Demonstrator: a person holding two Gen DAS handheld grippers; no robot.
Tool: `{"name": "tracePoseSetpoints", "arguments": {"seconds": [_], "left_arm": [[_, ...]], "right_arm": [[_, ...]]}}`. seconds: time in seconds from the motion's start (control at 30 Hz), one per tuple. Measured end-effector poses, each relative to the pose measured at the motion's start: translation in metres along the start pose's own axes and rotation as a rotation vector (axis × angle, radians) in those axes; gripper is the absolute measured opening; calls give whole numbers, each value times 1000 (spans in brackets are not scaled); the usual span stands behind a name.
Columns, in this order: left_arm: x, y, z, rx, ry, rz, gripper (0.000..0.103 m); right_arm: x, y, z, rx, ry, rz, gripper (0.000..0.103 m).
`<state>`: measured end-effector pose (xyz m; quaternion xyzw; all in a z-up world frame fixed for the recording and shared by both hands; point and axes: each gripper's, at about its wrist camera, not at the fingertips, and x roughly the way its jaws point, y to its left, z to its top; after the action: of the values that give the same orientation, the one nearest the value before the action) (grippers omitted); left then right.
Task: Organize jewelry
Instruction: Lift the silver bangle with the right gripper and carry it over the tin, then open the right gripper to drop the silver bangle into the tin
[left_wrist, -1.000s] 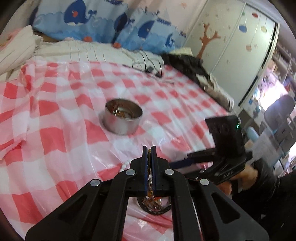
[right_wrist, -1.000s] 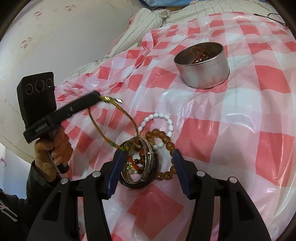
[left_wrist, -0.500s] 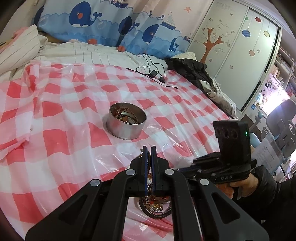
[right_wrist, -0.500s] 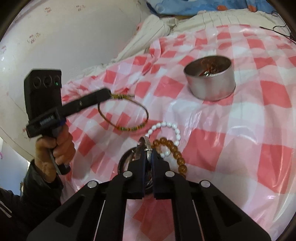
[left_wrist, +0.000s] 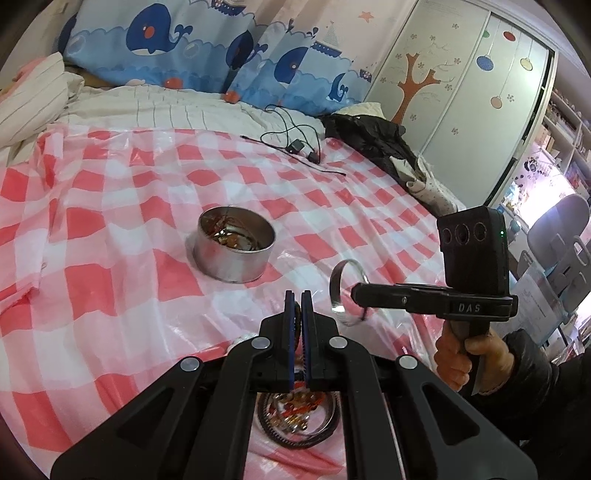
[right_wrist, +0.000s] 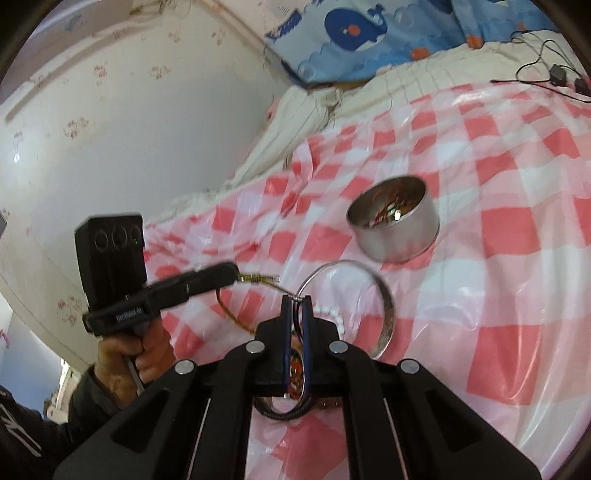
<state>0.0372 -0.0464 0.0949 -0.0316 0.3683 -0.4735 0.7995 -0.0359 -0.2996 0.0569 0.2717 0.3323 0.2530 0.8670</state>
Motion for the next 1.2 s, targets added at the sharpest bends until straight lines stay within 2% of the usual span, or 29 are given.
{"name": "tracePoseSetpoints", "arguments": {"seconds": [0.27, 0.47, 0.63, 0.73, 0.83, 0.87, 0.9, 0.93, 1.0, 1.13, 1.2], "left_arm": [[14, 1, 28, -53, -56, 1, 3], [32, 10, 62, -85, -86, 3, 3], [52, 20, 89, -109, -109, -34, 3], [83, 38, 96, -152, -52, -3, 3], [113, 54, 91, -166, 67, 124, 4], [115, 57, 88, -161, 85, 154, 5], [113, 58, 86, -157, 90, 174, 9], [110, 58, 84, -153, 87, 181, 12], [97, 57, 80, -136, 71, 206, 26], [68, 52, 69, -133, 44, 218, 32], [54, 48, 61, -134, 28, 227, 41]], "right_arm": [[-3, -6, 21, 25, -73, 13, 6], [13, -11, 51, 10, -75, 12, 6], [30, -16, 74, -26, -58, -11, 6], [52, -21, 88, -58, -10, -43, 6], [89, -34, 94, -76, 116, -116, 7], [101, -41, 94, -68, 168, -159, 9], [105, -46, 92, -58, 176, -167, 21], [104, -48, 89, -51, 169, -164, 26], [97, -45, 87, -60, 159, -174, 31], [73, -32, 84, -82, 111, -184, 42], [65, -29, 81, -88, 100, -200, 45]]}}
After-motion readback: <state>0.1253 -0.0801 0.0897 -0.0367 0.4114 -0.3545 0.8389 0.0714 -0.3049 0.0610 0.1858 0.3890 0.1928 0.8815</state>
